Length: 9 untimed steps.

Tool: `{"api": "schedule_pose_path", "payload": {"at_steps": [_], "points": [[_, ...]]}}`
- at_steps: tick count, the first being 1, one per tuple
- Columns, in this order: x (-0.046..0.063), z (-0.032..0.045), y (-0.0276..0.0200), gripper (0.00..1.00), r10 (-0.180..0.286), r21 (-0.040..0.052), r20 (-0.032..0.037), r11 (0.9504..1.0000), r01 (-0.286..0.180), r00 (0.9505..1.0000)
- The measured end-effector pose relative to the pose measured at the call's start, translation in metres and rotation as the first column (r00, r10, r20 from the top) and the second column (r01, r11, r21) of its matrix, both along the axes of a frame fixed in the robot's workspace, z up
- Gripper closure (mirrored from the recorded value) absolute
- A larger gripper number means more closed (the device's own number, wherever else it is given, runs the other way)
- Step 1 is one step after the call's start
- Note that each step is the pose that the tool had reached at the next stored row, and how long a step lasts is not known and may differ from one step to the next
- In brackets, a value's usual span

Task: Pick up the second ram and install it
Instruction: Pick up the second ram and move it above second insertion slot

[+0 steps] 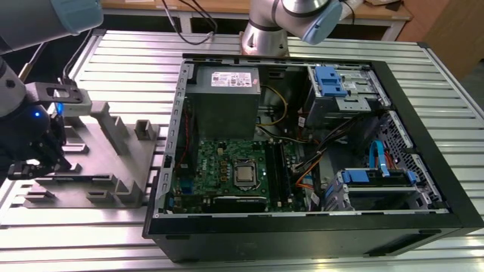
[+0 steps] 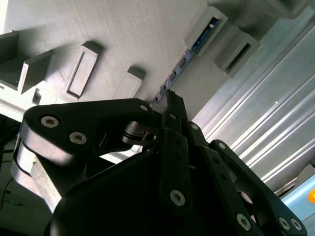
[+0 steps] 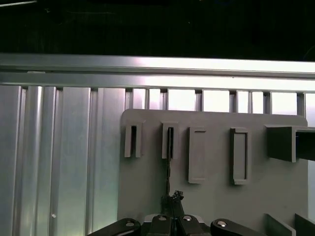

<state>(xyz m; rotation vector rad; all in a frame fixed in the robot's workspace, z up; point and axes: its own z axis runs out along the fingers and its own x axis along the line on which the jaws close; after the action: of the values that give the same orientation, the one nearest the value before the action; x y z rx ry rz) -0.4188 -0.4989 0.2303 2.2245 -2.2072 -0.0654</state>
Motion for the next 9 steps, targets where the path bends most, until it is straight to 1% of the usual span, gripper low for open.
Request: {"api": "schedule_pose_path", "payload": {"at_steps": [3, 9], "points": [[0.0000, -0.0027, -0.0009, 0.93, -0.001, 0.0001, 0.0007, 1.0000, 0.001, 1.0000], [0.0000, -0.0081, -0.0014, 0.93, -0.029, 0.0001, 0.0013, 0.9996, 0.029, 0.9996]]}}
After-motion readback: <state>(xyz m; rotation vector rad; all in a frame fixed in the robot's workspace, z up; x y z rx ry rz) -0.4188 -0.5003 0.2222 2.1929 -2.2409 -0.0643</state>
